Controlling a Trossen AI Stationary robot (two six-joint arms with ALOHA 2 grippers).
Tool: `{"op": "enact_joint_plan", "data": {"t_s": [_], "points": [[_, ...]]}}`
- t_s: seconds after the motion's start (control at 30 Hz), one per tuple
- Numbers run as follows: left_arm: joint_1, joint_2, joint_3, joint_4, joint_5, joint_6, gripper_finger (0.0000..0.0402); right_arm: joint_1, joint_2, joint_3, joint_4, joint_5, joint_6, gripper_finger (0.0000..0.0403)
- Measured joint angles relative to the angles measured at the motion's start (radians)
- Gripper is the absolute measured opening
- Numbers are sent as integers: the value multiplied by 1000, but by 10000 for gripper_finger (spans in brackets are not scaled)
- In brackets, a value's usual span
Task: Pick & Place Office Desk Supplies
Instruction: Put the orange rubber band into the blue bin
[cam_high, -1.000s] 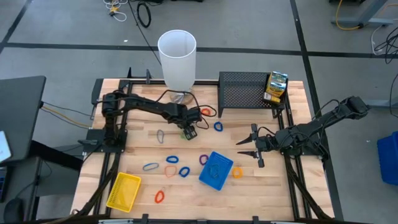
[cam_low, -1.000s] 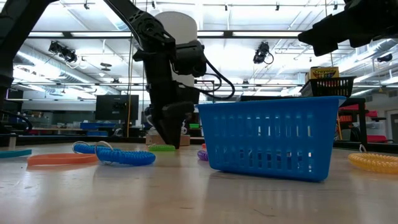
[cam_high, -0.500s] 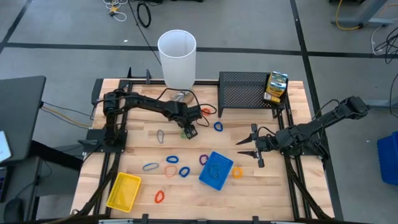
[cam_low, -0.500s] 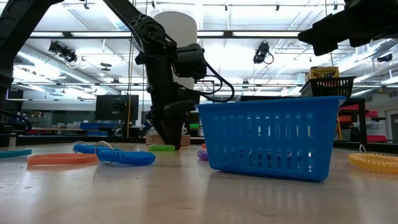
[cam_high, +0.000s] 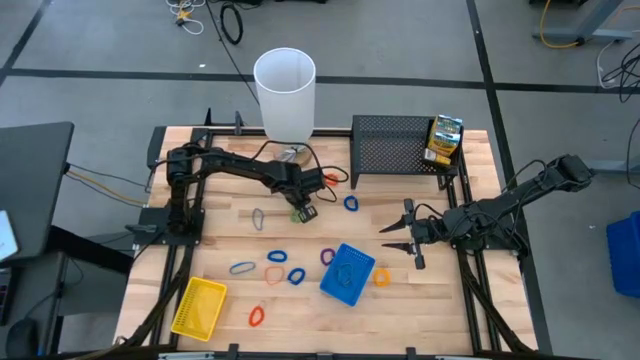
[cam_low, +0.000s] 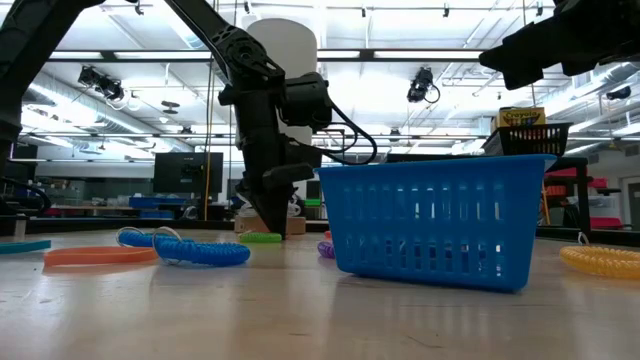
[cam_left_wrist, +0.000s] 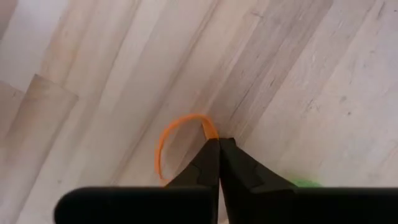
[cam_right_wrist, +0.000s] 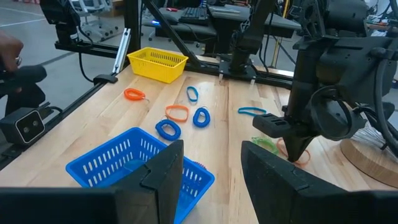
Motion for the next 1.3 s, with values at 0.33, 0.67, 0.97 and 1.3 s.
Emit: {"op": "enact_joint_plan", "data": {"t_s": [0.33, 0.67, 0.97, 1.3], "points": [[-27, -18, 4, 3, -40, 10, 3, 0, 0, 0, 0, 0, 0, 169], [-101, -92, 6, 8, -86, 10, 1, 0, 0, 0, 0, 0, 0, 169], [-121, -119, 5, -34, -104, 6, 6, 0, 0, 0, 0, 0, -1, 169], [-98, -71, -2, -13, -112, 50, 97, 0, 0, 0, 3, 0, -1, 169]]}}
